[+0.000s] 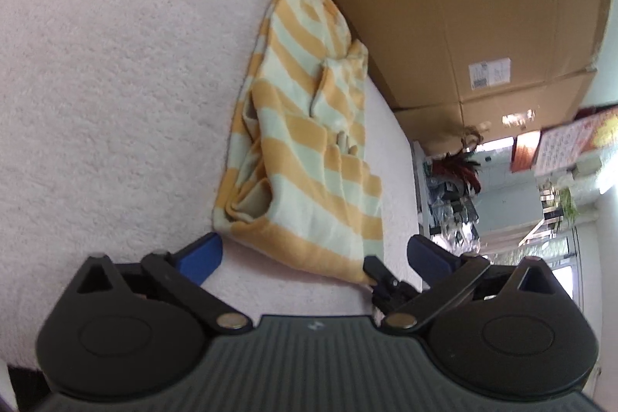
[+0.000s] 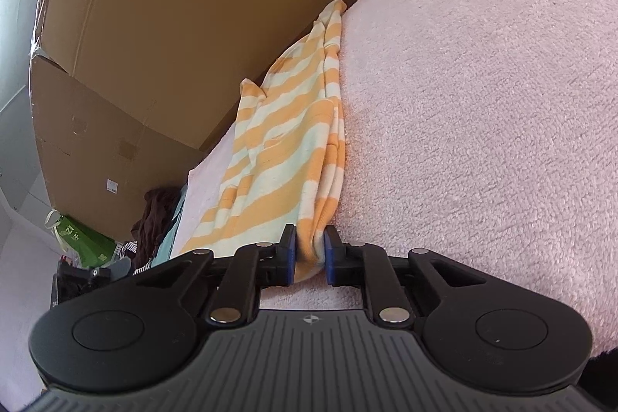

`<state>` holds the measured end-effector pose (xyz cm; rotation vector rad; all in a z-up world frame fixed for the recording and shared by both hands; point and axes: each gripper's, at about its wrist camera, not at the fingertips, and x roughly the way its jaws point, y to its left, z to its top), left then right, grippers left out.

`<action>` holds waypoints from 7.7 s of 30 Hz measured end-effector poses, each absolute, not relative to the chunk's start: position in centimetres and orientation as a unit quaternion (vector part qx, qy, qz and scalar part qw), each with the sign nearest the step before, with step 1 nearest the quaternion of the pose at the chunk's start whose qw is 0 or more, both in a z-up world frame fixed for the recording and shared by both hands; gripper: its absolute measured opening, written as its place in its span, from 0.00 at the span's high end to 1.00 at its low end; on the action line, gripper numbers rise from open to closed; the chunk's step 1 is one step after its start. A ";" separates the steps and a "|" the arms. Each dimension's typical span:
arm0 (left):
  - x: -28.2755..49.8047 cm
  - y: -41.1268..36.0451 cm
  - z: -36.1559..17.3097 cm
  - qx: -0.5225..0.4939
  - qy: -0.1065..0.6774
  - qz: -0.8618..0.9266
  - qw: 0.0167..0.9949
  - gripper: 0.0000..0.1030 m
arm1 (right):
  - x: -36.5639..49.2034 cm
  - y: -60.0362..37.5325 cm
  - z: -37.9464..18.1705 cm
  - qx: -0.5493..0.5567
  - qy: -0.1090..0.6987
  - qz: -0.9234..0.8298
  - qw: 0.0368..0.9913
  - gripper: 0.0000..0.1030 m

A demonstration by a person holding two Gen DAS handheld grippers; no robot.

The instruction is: Fold clothes

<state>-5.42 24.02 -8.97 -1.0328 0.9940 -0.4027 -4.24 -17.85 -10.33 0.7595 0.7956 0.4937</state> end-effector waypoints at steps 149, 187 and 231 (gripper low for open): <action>2.8 18.0 -7.7 -0.205 0.263 -0.067 0.941 0.11 | 1.9 -17.0 -8.7 0.339 0.265 0.215 0.877 0.83; -2.1 17.1 -8.3 -0.174 0.282 -0.188 0.924 0.41 | -2.5 -12.5 -7.8 0.012 0.224 0.207 0.952 0.71; -4.8 13.0 -7.8 -0.074 0.248 -0.156 0.953 0.39 | 1.1 -14.4 -8.5 0.164 0.266 0.194 0.930 0.95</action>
